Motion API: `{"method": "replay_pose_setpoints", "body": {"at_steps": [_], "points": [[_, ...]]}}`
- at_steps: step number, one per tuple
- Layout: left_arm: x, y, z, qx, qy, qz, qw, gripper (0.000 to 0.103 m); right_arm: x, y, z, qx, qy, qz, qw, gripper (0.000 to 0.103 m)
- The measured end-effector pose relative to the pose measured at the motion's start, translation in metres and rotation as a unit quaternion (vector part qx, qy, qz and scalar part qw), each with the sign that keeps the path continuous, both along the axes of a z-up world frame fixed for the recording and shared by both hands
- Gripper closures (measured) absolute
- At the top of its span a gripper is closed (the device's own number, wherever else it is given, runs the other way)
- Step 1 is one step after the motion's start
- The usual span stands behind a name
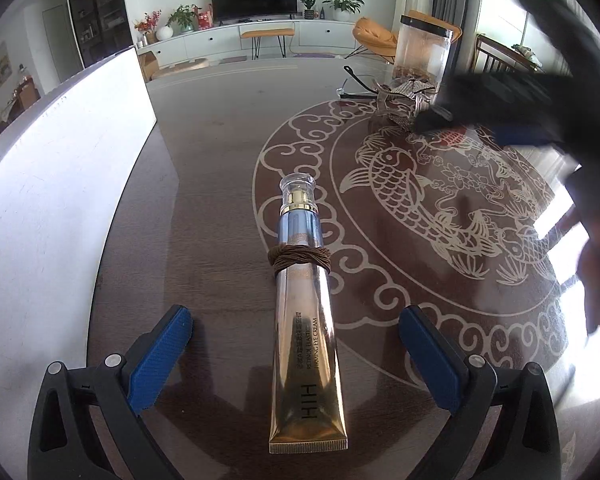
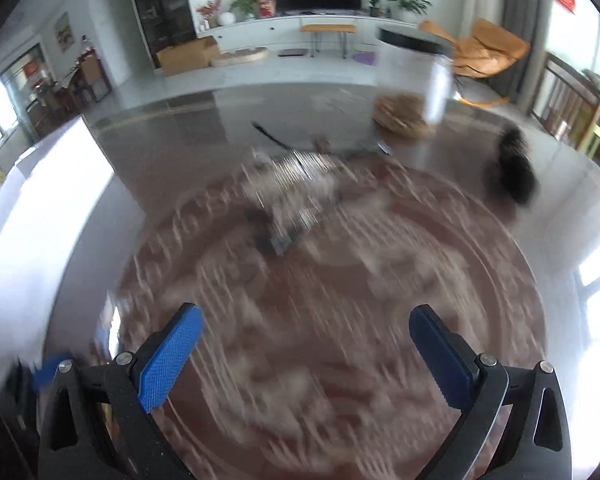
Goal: Organize objects
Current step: 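Grasp the rhinestone bow hair clip with the right tool while the left tool holds the tube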
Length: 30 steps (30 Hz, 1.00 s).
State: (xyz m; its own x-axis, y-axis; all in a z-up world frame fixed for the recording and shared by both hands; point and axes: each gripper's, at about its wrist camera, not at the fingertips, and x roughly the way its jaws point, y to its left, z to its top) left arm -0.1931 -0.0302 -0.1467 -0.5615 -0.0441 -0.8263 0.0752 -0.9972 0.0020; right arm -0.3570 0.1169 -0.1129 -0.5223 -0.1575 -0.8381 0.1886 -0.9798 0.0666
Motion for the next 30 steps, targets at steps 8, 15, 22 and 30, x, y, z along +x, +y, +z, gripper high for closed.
{"method": "replay_pose_setpoints", "body": {"at_steps": [8,15,22,30], "points": [[0.003,-0.002,0.0,-0.002,0.0,-0.001,1.0,0.0,-0.071,-0.017,-0.017,-0.024,-0.01,-0.038,0.999,0.041],[0.004,-0.002,0.0,-0.002,0.001,0.0,1.0,0.0,-0.018,0.026,-0.016,-0.029,0.004,-0.049,0.998,0.056],[0.004,-0.002,0.0,-0.002,0.001,0.0,1.0,0.0,0.123,0.065,-0.018,-0.004,0.044,-0.084,0.995,0.056],[0.003,-0.002,0.0,-0.002,0.001,-0.001,1.0,0.0,0.193,0.069,-0.021,-0.006,0.054,-0.133,0.99,0.015]]}}
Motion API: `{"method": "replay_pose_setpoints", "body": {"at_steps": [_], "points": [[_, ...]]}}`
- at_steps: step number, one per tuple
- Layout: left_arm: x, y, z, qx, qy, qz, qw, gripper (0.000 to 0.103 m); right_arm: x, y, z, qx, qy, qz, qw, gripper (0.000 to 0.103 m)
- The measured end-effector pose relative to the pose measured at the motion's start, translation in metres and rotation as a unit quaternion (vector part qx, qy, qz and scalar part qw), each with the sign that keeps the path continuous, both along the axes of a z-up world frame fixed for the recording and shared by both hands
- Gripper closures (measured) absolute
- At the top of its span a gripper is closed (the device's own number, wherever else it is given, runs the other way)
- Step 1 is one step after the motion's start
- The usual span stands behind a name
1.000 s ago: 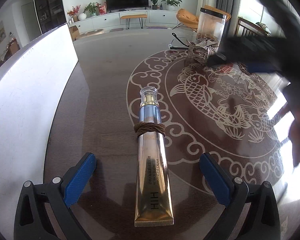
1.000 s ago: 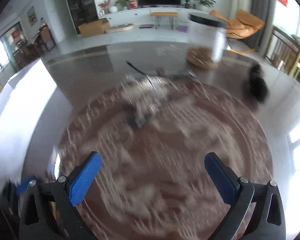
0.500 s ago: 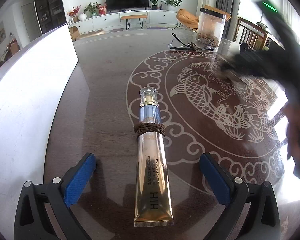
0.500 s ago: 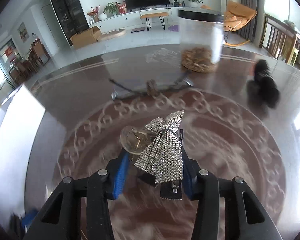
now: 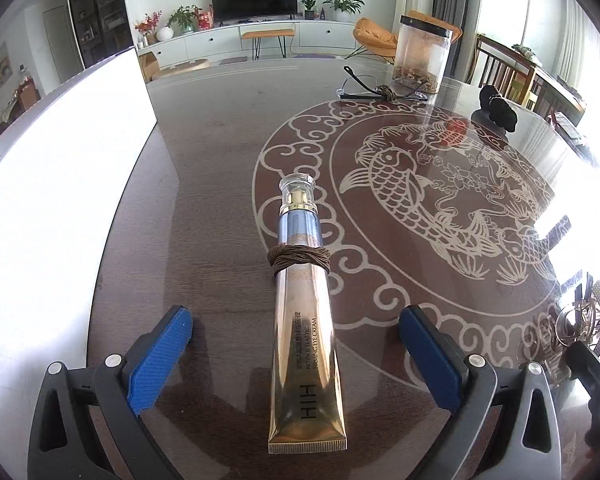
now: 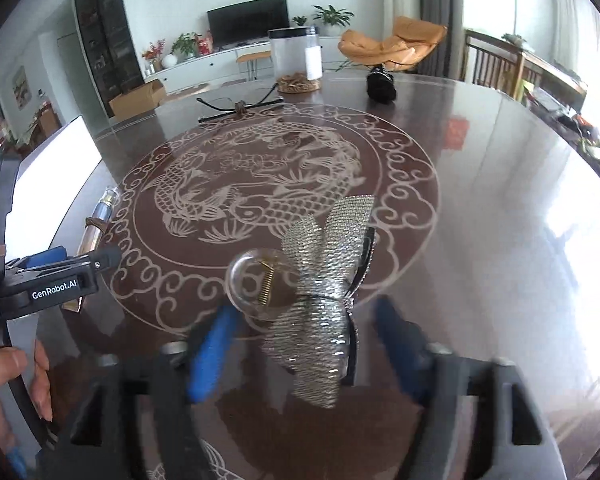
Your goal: Organize objects
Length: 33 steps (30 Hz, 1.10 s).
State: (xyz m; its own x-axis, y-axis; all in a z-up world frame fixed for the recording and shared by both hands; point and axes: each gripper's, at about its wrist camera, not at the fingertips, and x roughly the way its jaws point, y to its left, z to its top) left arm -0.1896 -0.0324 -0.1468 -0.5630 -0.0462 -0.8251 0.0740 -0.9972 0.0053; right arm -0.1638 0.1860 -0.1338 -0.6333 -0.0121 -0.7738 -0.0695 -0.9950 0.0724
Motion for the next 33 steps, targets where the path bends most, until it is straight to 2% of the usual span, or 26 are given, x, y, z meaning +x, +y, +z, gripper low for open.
{"method": "replay_pose_setpoints", "body": {"at_steps": [3,6,8,14,33], "points": [[0.0,0.0,0.0,0.0,0.0,0.0,1.0,0.0,0.0,0.004,0.0,0.023,-0.004,-0.022,0.999,0.008],[0.0,0.0,0.0,0.0,0.0,0.0,1.0,0.0,-0.009,0.004,-0.01,0.021,-0.038,-0.022,0.999,0.0],[0.0,0.0,0.0,0.0,0.0,0.0,1.0,0.0,-0.011,0.0,-0.012,0.039,-0.047,-0.018,0.998,0.0],[0.0,0.0,-0.001,0.0,0.0,0.0,1.0,0.0,-0.025,-0.003,-0.017,0.04,-0.035,0.004,0.999,0.0],[-0.001,-0.001,0.0,0.0,0.0,0.0,1.0,0.0,-0.028,-0.001,-0.019,0.041,-0.035,0.002,0.999,0.0]]}}
